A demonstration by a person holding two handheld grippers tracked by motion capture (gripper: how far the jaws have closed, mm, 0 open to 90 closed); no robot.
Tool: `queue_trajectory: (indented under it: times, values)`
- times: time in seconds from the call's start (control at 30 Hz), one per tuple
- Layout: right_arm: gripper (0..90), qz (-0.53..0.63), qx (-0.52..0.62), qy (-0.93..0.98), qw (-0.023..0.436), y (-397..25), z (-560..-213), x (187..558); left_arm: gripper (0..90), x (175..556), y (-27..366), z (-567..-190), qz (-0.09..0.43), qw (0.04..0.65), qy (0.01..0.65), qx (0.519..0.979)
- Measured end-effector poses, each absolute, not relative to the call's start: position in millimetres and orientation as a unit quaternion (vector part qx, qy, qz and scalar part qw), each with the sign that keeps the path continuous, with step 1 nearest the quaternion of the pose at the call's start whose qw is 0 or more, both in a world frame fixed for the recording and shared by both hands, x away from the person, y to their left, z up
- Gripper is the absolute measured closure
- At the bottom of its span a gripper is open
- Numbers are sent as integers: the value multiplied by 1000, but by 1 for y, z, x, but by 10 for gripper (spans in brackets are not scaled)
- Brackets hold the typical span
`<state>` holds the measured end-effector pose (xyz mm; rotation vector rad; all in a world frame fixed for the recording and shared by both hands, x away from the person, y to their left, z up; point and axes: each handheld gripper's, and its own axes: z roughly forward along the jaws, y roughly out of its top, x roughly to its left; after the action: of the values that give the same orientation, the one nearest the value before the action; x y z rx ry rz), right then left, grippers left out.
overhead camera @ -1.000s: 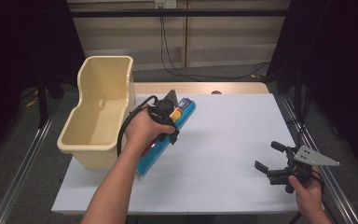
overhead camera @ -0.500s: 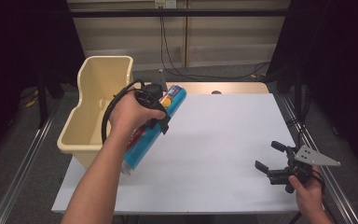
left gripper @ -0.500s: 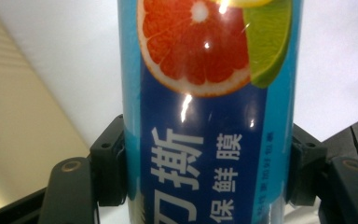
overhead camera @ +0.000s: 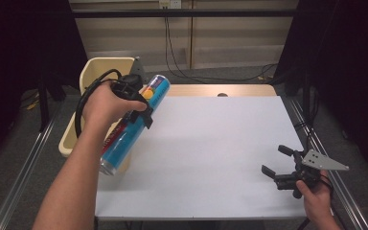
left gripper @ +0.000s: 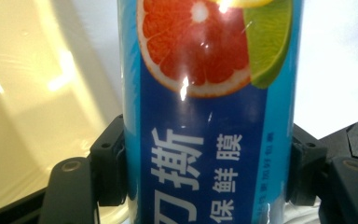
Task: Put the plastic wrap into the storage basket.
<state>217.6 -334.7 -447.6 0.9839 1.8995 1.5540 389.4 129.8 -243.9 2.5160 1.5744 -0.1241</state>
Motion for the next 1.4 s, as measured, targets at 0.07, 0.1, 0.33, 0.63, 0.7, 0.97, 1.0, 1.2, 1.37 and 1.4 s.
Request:
queue_trajectory:
  times: [0.07,0.1,0.33,0.63,0.7,0.97,1.0,1.2,1.37,1.4]
  values:
    - [0,570,361,696,246,-335,-448,218,323,390,136,-242,-36,87,536,839]
    - [0,569,361,697,246,-334,-448,218,323,390,140,-241,-35,85,538,838]
    - [0,569,362,697,245,-334,-448,218,323,392,161,-239,-22,87,560,824]
    - [0,567,360,699,245,-333,-449,218,323,393,185,-239,-16,79,574,815]
    - [0,567,361,699,245,-333,-449,218,323,393,190,-240,-15,77,577,813]
    - [0,566,360,700,243,-333,-449,218,323,394,203,-247,-4,69,588,806]
    - [0,566,360,700,243,-333,-449,218,323,395,205,-247,-4,69,587,806]
    - [0,566,359,701,244,-332,-449,218,323,397,211,-252,2,62,595,801]
    - [0,566,359,702,243,-332,-449,218,323,399,213,-259,10,63,606,793]
    - [0,566,359,702,243,-332,-449,218,323,400,213,-263,13,68,609,790]
